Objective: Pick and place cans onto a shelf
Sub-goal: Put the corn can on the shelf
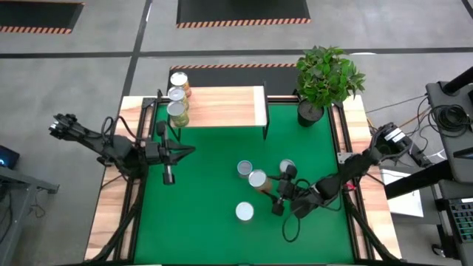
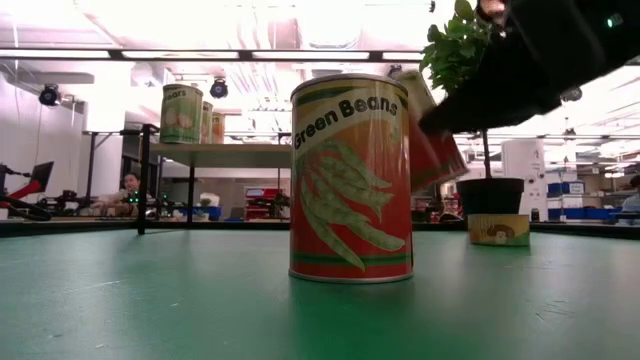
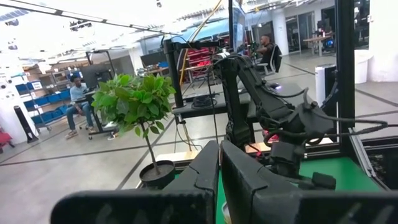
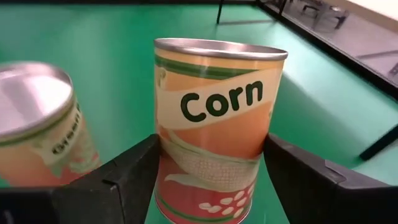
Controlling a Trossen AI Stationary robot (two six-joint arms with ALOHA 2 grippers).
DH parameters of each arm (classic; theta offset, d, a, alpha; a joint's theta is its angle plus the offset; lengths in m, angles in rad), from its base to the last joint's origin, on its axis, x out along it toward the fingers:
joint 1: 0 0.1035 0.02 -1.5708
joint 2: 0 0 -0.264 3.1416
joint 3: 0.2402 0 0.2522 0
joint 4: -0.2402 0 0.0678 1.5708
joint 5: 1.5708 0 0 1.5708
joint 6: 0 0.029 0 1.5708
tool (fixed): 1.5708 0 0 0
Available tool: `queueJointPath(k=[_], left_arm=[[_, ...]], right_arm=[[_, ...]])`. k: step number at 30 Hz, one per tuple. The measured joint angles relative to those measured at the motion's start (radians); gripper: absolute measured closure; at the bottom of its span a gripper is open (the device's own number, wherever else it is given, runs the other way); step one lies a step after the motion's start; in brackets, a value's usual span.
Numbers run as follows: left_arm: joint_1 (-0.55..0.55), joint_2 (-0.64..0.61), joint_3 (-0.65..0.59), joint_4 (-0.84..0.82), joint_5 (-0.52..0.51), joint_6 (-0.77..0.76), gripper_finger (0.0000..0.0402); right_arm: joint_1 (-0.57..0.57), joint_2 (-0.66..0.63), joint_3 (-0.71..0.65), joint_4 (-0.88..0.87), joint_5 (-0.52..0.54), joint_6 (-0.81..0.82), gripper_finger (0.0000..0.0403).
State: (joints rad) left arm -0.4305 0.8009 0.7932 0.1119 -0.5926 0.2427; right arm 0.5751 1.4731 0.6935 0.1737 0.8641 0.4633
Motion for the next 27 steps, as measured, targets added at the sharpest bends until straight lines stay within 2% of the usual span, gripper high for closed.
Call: queueJointPath(k=[15,19,22,27], left_arm=[[0.000,0.000,-0.004,0.002,0.000,-0.009,0.0402],[0.000,0.000,-0.004,0.002,0.000,-0.009,0.0402],[0.000,0.000,-0.004,0.003,0.000,-0.009,0.0402],[0.000,0.000,-0.004,0.004,0.000,-0.009,0.0402]], right_arm=[[-0.002,0.032,-0.002,-0.005,-0.005,0.035,0.0184],[-0.019,0.032,-0.002,-0.019,-0.115,0.064,0.0189],[-0.050,0.032,-0.002,-0.033,-0.196,0.101,0.0179],[-0.094,0.025,0.041,-0.138,-0.221,0.115,0.0133]])
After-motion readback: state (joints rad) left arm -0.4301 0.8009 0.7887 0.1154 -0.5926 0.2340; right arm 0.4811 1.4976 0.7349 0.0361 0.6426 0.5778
